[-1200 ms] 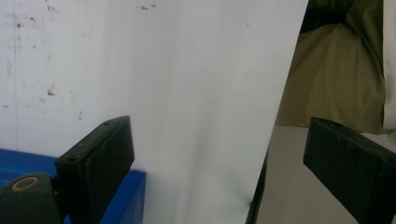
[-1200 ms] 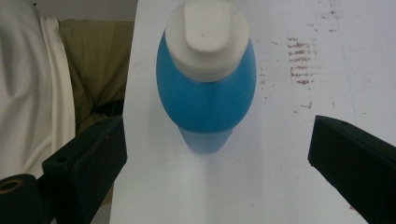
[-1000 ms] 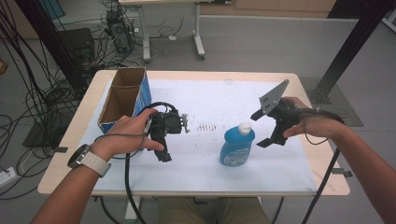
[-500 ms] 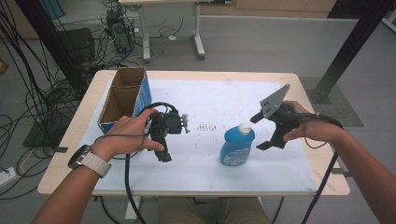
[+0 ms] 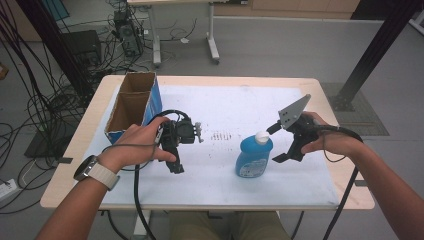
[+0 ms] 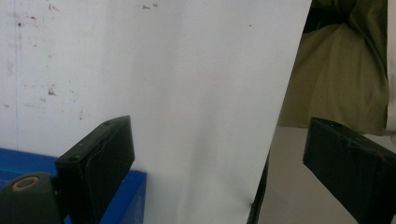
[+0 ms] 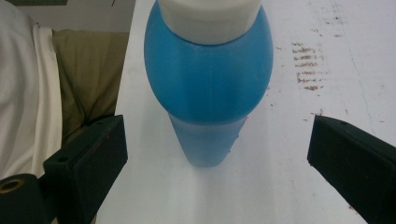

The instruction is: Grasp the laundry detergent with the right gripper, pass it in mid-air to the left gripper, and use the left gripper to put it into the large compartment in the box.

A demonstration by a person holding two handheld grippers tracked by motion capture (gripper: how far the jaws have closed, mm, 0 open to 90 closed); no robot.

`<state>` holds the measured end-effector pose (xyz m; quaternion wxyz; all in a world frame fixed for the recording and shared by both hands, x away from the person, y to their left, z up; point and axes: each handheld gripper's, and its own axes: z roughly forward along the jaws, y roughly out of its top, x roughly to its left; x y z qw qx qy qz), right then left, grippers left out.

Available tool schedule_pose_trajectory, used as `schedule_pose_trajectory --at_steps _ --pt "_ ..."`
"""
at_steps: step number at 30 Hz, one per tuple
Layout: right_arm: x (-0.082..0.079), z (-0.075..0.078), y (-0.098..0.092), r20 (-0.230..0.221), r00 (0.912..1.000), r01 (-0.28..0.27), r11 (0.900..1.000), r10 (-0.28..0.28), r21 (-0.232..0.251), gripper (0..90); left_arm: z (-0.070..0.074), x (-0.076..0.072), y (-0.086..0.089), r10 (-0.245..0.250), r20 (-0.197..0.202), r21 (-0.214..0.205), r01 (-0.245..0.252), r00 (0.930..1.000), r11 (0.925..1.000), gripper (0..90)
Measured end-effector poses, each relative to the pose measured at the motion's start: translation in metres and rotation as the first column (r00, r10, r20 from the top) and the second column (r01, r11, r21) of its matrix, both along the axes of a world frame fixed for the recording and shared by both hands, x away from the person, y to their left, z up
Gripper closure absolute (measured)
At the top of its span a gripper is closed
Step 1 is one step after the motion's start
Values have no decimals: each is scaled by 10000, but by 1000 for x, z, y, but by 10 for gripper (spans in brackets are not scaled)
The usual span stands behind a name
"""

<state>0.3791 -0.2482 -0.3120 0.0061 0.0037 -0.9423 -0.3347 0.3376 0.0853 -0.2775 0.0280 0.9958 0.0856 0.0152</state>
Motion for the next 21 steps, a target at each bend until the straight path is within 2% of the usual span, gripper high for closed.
schedule_pose_trajectory --at_steps 10,21 --pt "0 -9 0 -51 10000 45 9992 -43 400 49 -1 1 -1 -4 18 -12 4 10000 10000 92" --pt "0 -13 0 -113 9999 26 9991 -22 415 50 -1 1 0 42 17 -11 -42 10000 10000 92"
